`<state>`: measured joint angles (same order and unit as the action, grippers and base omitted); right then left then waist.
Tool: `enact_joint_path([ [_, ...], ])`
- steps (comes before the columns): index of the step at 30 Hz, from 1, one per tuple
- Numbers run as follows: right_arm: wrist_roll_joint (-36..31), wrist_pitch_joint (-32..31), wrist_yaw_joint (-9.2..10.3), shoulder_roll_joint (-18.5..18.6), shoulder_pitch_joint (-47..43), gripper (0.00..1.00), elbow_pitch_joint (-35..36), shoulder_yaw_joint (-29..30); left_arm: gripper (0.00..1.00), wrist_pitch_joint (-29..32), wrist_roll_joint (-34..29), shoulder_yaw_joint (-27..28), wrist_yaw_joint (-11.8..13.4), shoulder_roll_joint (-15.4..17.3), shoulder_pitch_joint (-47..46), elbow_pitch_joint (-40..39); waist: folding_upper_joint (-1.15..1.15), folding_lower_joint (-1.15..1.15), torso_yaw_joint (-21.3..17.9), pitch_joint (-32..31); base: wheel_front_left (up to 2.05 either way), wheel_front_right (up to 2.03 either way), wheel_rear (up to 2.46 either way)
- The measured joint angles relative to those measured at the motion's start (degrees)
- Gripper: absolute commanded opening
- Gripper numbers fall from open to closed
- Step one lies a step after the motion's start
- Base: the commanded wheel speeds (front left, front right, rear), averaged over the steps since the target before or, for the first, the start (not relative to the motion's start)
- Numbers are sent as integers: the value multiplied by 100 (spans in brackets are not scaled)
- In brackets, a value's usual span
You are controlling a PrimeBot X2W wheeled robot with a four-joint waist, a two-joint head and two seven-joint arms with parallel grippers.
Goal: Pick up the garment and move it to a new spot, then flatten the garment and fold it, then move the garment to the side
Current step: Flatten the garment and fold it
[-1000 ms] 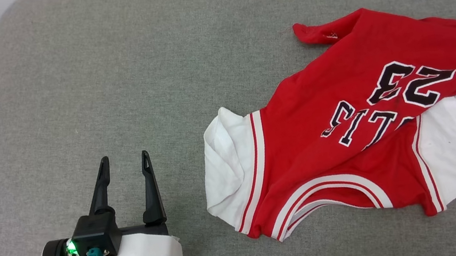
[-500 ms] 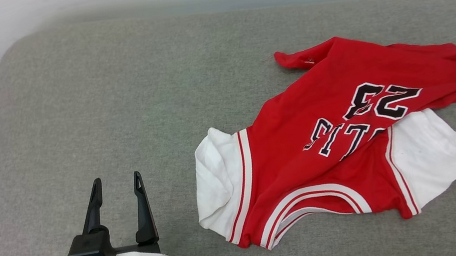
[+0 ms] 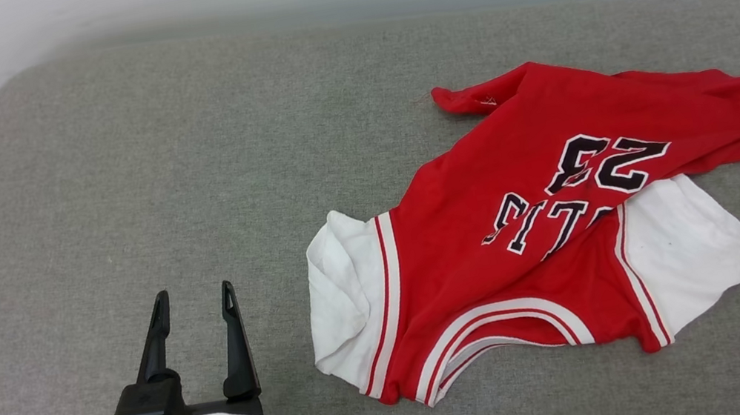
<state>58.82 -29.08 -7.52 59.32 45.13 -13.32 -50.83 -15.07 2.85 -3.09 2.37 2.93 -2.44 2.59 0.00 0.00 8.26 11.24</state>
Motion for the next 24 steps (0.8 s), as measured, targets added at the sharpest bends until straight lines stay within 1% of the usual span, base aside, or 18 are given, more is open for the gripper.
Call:
enact_joint_path([
  [2,33,-322,0,20,-131,100,134,43,100,0,-1,-12,-22,0,-31,-2,0,0,23,39,0,0,0],
  [5,4,-612,0,-24,-321,100,153,124,100,0,-2,-38,-37,0,-50,-21,0,0,66,106,0,0,0],
  [8,-110,-769,0,-223,-494,100,0,183,100,0,-3,-78,-40,-1,-124,-1,0,0,115,196,0,0,0],
  [14,-475,-760,0,-782,-786,100,-632,203,100,0,0,-107,-46,0,-226,26,0,0,206,392,0,0,0],
  [17,-595,-661,0,-970,-870,100,-994,213,100,0,-1,-124,-73,-2,-278,46,0,0,239,454,0,0,0],
  [20,-616,-459,3,-1078,-950,100,-1124,215,100,0,-1,-126,-79,-1,-283,68,0,0,262,463,0,0,0],
  [21,-639,-369,15,-1109,-974,92,-1133,201,100,0,-1,-112,-77,-1,-283,76,0,1,252,453,0,0,0],
  [22,-639,-283,15,-1132,-991,41,-1135,193,100,0,-1,-98,-75,-1,-283,85,0,1,238,437,0,0,0],
  [23,-644,-167,19,-1150,-1009,0,-1122,179,100,0,-1,-85,-70,-1,-282,99,0,0,224,413,0,0,0],
  [24,-658,-32,21,-1166,-1033,0,-1102,163,100,0,-1,-74,-70,-1,-278,116,0,0,208,380,0,0,0],
])
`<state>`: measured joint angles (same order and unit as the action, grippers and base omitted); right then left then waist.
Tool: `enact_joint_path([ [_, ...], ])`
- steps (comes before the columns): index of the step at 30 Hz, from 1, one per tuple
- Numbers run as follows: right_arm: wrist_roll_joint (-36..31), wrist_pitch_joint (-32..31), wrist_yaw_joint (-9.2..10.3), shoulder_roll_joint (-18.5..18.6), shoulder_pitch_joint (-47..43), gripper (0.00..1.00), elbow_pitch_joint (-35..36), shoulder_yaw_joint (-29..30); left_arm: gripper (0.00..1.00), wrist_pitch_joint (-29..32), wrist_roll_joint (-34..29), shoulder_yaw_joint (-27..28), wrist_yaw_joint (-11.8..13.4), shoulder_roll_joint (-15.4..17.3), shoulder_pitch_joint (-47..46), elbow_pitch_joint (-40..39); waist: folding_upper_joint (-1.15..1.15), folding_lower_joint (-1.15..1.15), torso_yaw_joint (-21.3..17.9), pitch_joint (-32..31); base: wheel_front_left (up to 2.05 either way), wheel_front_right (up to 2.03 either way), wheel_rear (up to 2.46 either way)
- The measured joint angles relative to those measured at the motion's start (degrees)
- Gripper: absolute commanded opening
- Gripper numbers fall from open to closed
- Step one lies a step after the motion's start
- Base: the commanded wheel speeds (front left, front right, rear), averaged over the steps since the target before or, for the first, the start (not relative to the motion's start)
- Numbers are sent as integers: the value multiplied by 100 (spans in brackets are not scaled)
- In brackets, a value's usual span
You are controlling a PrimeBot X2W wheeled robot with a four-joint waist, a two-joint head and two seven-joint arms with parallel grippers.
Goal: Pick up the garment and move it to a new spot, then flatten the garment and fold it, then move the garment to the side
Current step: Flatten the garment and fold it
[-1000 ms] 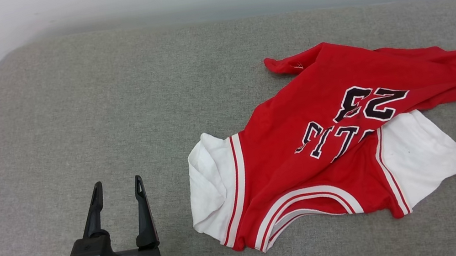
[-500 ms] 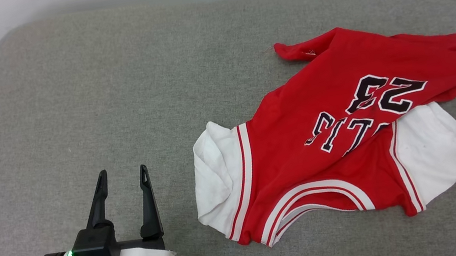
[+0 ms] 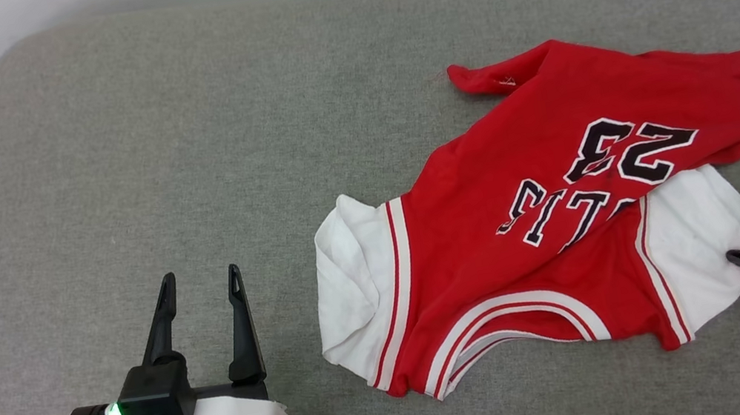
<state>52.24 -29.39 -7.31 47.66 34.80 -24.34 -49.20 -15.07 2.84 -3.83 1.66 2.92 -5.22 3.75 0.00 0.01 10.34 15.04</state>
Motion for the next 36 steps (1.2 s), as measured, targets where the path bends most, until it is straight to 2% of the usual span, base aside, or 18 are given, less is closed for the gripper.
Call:
enact_joint_path([
  [4,42,497,-9,-62,-174,0,225,33,100,0,2,19,-11,-1,38,58,0,-1,-73,-182,0,0,0],
  [7,131,875,-20,42,-411,0,531,204,100,0,2,33,-16,-1,105,98,0,-1,-122,-358,0,0,0],
  [12,352,1244,-20,344,-1071,0,1133,739,100,0,1,98,-15,-1,294,120,0,-1,-224,-640,0,0,0],
  [16,446,1366,-20,539,-1738,0,1209,1314,100,0,1,157,-24,0,408,126,0,-1,-353,-785,0,0,0],
  [23,534,1318,-21,546,-2715,0,829,2261,100,0,-10,205,-80,4,471,154,0,-1,-471,-884,0,0,0],
  [28,624,1168,-21,323,-3279,0,102,2813,100,0,-15,185,-125,4,469,207,0,-1,-411,-875,0,0,0],
  [34,495,1162,-23,13,-3546,0,-608,3138,100,0,-15,181,-152,4,458,291,0,-1,-315,-845,0,0,0],
  [35,470,1194,-23,-59,-3545,13,-659,3183,100,0,-15,188,-152,5,458,302,0,0,-311,-852,0,0,0],
  [36,444,1245,-23,-118,-3541,93,-691,3214,100,0,-15,196,-154,4,458,309,0,-1,-312,-864,0,0,0],
])
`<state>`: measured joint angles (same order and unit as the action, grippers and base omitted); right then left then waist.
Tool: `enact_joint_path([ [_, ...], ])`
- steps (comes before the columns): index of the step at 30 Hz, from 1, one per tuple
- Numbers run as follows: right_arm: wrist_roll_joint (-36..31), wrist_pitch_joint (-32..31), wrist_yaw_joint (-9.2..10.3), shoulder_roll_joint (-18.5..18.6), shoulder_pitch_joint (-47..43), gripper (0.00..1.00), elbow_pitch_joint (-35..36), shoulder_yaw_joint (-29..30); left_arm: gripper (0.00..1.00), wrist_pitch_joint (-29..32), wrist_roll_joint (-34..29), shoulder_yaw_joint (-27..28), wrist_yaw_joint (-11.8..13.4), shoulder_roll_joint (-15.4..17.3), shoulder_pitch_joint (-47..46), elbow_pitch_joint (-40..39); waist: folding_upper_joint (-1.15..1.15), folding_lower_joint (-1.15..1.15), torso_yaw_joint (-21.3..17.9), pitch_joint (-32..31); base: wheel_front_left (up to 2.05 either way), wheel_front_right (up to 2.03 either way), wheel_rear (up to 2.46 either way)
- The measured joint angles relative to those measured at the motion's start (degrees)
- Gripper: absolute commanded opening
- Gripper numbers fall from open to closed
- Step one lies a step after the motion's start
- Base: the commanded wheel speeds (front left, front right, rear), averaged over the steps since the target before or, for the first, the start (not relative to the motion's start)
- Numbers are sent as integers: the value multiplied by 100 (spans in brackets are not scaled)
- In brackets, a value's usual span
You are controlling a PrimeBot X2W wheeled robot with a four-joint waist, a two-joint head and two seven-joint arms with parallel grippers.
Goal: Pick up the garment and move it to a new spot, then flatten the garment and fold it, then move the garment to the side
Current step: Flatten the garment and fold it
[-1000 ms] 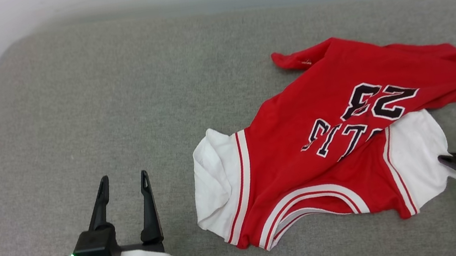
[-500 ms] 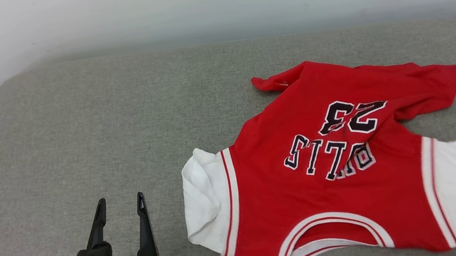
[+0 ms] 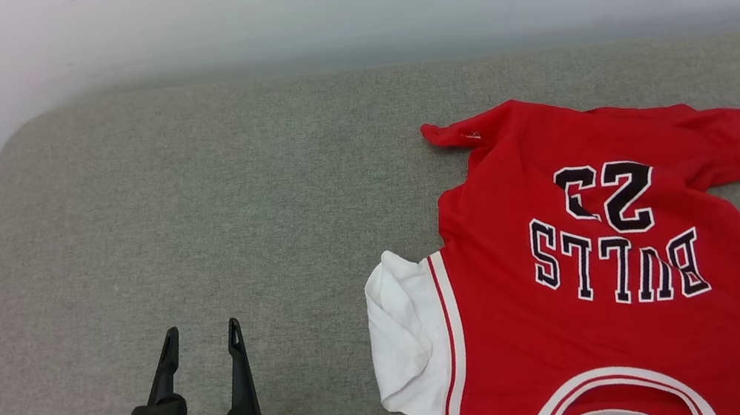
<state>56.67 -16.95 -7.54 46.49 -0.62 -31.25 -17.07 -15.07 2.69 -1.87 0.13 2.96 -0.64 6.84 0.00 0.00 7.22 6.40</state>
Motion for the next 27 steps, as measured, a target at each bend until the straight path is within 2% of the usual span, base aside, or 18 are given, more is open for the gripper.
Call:
enact_joint_path([
  [1,-64,63,0,-45,15,100,-16,23,100,0,-1,11,-8,1,0,10,0,0,-6,-15,0,0,0],
  [5,-619,633,1,-145,124,100,-3,152,100,0,-37,23,-22,26,2,54,0,0,-50,-103,0,0,0],
  [9,-1382,1508,1,-265,408,100,102,580,100,0,-47,33,-89,137,-22,52,0,0,-116,-200,0,0,0],
  [15,-2586,2349,2,-989,555,100,670,1315,100,0,-73,-15,-309,401,-329,18,0,0,-207,-344,0,0,0],
  [20,-3457,2507,2,-1758,385,100,1558,1805,100,153,-38,-229,-578,725,-761,57,0,0,-234,-451,0,0,0],
  [27,-4189,2232,2,-2639,-103,100,2598,1924,100,1217,594,-1058,-746,1333,-1468,-11,0,0,-261,-541,0,0,0],
])
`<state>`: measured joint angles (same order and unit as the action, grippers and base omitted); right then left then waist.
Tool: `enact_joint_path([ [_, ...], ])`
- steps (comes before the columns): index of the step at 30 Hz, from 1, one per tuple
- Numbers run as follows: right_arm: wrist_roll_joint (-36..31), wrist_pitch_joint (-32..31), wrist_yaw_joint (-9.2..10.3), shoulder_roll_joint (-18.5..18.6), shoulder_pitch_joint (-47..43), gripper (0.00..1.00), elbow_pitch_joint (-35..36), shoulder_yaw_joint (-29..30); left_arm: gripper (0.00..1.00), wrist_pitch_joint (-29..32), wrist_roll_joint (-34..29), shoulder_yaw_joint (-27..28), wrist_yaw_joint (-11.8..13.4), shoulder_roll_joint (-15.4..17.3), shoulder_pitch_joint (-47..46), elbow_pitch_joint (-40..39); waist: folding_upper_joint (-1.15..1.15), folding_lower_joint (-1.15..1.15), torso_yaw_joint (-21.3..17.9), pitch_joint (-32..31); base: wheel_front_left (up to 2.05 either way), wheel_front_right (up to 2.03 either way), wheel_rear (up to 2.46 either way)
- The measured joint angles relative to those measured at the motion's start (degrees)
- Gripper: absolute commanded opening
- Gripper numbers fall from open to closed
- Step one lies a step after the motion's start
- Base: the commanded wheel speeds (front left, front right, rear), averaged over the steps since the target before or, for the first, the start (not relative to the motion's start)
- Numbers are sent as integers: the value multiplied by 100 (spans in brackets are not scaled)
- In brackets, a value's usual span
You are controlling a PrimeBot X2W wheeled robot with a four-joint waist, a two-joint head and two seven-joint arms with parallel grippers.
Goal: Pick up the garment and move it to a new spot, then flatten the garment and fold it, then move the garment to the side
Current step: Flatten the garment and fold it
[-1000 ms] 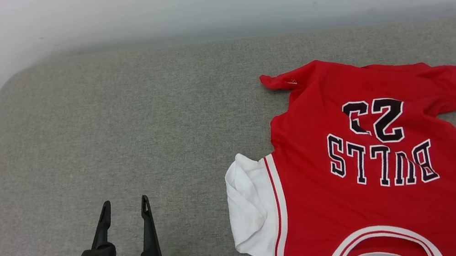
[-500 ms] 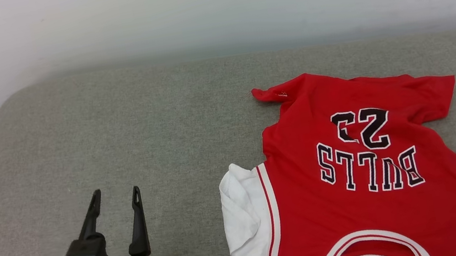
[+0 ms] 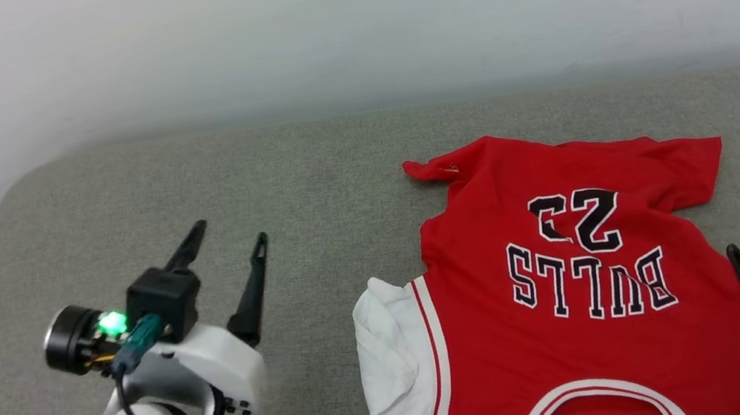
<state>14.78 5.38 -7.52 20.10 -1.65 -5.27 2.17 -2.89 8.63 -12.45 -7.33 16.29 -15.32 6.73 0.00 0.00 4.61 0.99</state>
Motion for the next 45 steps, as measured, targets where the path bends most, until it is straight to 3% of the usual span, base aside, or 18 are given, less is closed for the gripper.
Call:
enact_joint_path([
  [10,-281,-292,0,-309,-220,100,515,-14,100,2226,2051,-2007,-7,1055,-1061,-247,0,0,-83,12,0,0,0],
  [15,-312,-318,0,-341,-205,100,528,-77,100,3434,2805,-2922,-7,1282,-1474,-179,0,0,-156,74,0,0,0],
  [21,-322,-314,0,-387,-64,100,504,-185,100,4253,3394,-3821,-7,1359,-1900,-68,0,-1,-272,217,0,0,0],
  [27,-327,-253,0,-428,175,100,450,-292,100,4448,3593,-4606,-7,1388,-2287,215,0,0,-399,465,0,0,0],
  [39,-342,-1,0,-522,665,100,54,-447,100,4000,3836,-5554,-7,1283,-2832,1240,0,-1,-656,1063,0,0,0],
  [40,-342,27,0,-525,670,100,19,-447,44,3979,3873,-5589,-7,1279,-2854,1277,0,0,-660,1074,0,0,0],
  [42,-342,55,0,-530,708,100,-40,-445,0,3847,3913,-5648,-7,1273,-2876,1365,0,-1,-656,1086,0,0,0],
  [45,-341,102,0,-530,743,100,-110,-430,0,3541,3974,-5675,-7,1266,-2904,1495,0,-1,-631,1064,0,0,0],
])
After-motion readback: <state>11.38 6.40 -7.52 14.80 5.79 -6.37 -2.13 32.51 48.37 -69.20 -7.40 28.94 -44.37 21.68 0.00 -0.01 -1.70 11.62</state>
